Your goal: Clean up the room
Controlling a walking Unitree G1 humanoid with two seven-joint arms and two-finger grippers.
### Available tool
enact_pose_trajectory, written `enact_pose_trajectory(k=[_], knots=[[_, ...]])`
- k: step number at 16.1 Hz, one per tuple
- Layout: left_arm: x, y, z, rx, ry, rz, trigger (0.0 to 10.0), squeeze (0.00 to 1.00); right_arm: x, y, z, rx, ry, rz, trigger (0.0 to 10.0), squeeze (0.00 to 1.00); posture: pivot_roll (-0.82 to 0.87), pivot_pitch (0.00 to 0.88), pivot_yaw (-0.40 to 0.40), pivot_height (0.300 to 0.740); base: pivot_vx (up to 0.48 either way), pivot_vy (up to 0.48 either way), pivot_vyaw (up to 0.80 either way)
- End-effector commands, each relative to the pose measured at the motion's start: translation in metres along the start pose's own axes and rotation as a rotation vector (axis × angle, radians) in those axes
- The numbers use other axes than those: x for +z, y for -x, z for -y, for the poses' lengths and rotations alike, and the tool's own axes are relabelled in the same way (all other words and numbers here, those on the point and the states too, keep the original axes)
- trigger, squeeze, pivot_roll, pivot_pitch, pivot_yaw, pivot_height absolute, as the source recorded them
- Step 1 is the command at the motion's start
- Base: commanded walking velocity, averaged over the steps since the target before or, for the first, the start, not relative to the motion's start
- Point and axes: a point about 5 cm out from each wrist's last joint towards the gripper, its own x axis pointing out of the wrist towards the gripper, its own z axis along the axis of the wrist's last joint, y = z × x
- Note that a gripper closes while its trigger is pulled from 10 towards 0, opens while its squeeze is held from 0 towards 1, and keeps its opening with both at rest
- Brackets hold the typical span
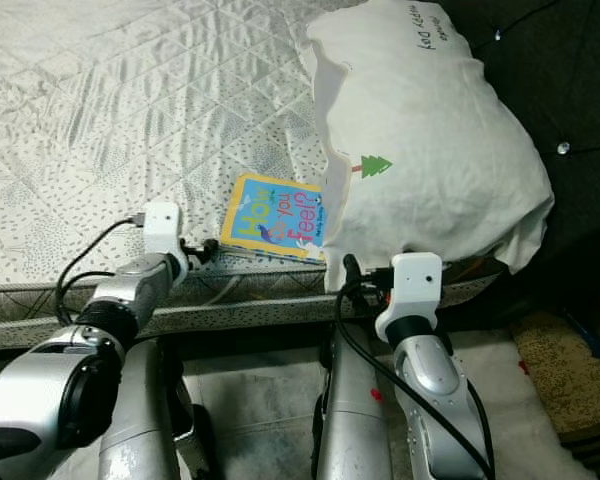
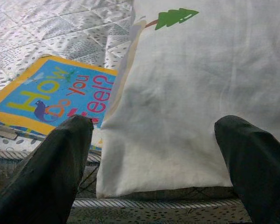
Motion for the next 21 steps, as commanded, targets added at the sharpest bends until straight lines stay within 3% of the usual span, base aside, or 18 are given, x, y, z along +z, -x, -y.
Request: enact_pose_trajectory(k=[1, 10, 16, 18, 21], knots=[[-0.010, -0.001, 0.010, -0.047, -0.025, -0.045, 10.0, 0.00, 0.002, 0.003, 0.001, 0.003, -0.003, 0.012, 10.0, 0.00, -0.18, 0.139, -0.028, 0.537, 0.000, 0.000, 0.00], [-0.016, -0.001, 0.036, -0.168, -0.105, -0.058, 10.0, 0.00, 0.001, 0.002, 0.001, 0.000, -0.003, 0.009, 10.0, 0.00, -0.18, 0.139, -0.028, 0.537, 0.000, 0.000, 0.00], [-0.017, -0.001, 0.046, -0.200, -0.108, -0.056, 10.0, 0.00, 0.001, 0.002, 0.000, 0.003, -0.004, 0.009, 10.0, 0.00, -0.17, 0.135, -0.026, 0.537, 0.000, 0.000, 0.00], [-0.017, -0.001, 0.046, -0.194, -0.092, -0.048, 10.0, 0.00, 0.000, 0.002, 0.000, 0.003, -0.004, 0.009, 10.0, 0.00, -0.17, 0.133, -0.024, 0.537, 0.000, 0.000, 0.00], [-0.013, 0.000, 0.036, -0.136, -0.001, 0.010, 10.0, 0.00, 0.000, 0.002, 0.000, 0.004, -0.004, 0.007, 10.0, 0.00, -0.17, 0.132, -0.024, 0.537, 0.000, 0.000, 0.00]])
